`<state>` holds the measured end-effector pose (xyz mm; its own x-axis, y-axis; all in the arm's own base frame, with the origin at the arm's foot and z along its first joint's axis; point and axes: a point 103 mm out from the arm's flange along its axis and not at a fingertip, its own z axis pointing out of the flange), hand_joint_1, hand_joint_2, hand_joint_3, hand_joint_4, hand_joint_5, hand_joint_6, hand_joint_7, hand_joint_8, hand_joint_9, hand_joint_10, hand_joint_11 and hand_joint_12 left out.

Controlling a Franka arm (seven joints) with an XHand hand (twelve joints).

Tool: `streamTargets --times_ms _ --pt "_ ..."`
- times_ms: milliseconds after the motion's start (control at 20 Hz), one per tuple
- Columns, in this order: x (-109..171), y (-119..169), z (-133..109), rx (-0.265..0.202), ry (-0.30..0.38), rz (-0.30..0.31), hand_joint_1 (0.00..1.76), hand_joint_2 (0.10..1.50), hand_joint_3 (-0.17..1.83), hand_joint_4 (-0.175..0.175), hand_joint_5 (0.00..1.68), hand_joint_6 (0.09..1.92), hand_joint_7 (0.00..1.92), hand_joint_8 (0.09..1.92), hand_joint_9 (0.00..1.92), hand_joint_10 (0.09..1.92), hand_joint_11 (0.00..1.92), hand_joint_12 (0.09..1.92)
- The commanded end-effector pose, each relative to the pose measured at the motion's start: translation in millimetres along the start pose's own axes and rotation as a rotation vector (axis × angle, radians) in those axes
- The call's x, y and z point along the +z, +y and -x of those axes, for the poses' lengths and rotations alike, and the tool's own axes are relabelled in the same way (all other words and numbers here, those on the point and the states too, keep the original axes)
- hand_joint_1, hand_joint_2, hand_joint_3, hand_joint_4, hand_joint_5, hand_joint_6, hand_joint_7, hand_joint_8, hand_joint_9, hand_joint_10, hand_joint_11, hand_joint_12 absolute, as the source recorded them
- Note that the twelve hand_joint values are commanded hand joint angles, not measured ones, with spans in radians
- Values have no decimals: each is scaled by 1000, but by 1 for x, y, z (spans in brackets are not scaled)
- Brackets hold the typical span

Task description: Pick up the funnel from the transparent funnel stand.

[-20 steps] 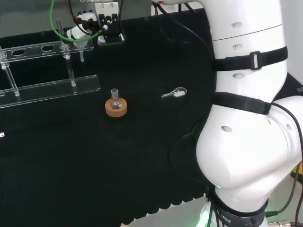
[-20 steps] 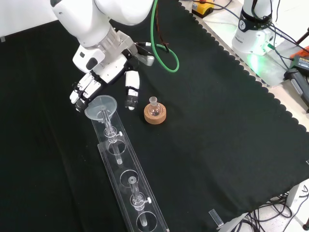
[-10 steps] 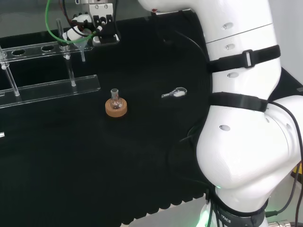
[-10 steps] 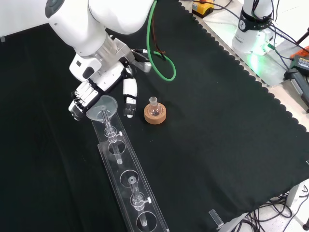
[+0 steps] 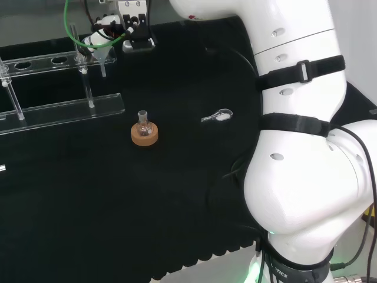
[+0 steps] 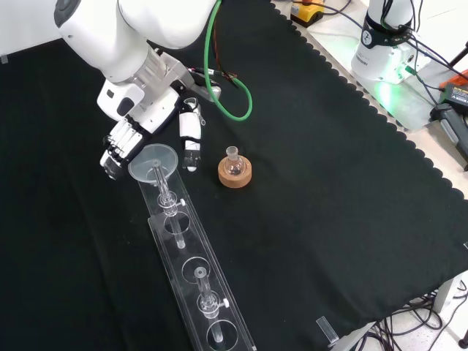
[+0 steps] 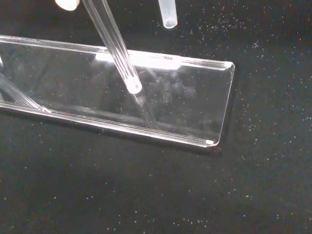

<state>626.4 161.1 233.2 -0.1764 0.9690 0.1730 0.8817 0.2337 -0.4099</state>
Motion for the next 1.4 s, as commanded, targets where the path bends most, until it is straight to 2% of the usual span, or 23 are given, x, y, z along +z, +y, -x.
streamTargets --times_ms 50,200,250,350,400,500,600,650,750,900,950,1100,1300,1400 --pt "12 6 -13 38 -79 0 238 832 -6 26 0 87 0 87 8 87 0 1130" --pt "12 7 -14 40 -91 20 231 823 -8 21 0 87 0 87 89 87 0 1427" --pt "14 8 -14 41 -121 39 230 822 -7 18 0 87 0 87 92 202 62 1488" --pt "18 7 -13 42 -176 74 231 818 -6 10 0 87 11 87 33 631 211 1526" --pt "19 7 -14 36 -205 84 233 817 -6 7 0 87 33 87 22 782 279 1517" --pt "18 7 -20 28 -284 135 243 816 -5 -6 60 87 83 156 132 930 441 1450" --pt "16 5 -22 17 -340 184 261 816 -3 -27 178 87 100 539 324 938 622 1351" --pt "16 4 -25 21 -384 228 288 821 -1 -50 260 87 167 714 477 936 789 1264" --pt "18 6 -28 18 -434 267 354 835 6 -95 382 87 337 935 777 899 1122 1072" --pt "17 4 -30 0 -475 302 412 846 11 -128 465 106 480 1037 1011 846 1363 942" --pt "14 3 -36 -22 -491 328 432 849 13 -136 488 123 528 1050 1077 837 1420 925" --pt "5 -3 -34 -51 -487 388 490 859 18 -158 540 199 695 1078 1275 824 1584 914" --pt "1 -8 -19 -75 -476 444 578 864 21 -175 506 601 942 1137 1520 866 1782 954" --pt "-1 -10 -13 -103 -493 485 656 859 19 -175 565 836 1164 1183 1668 953 1879 1018"
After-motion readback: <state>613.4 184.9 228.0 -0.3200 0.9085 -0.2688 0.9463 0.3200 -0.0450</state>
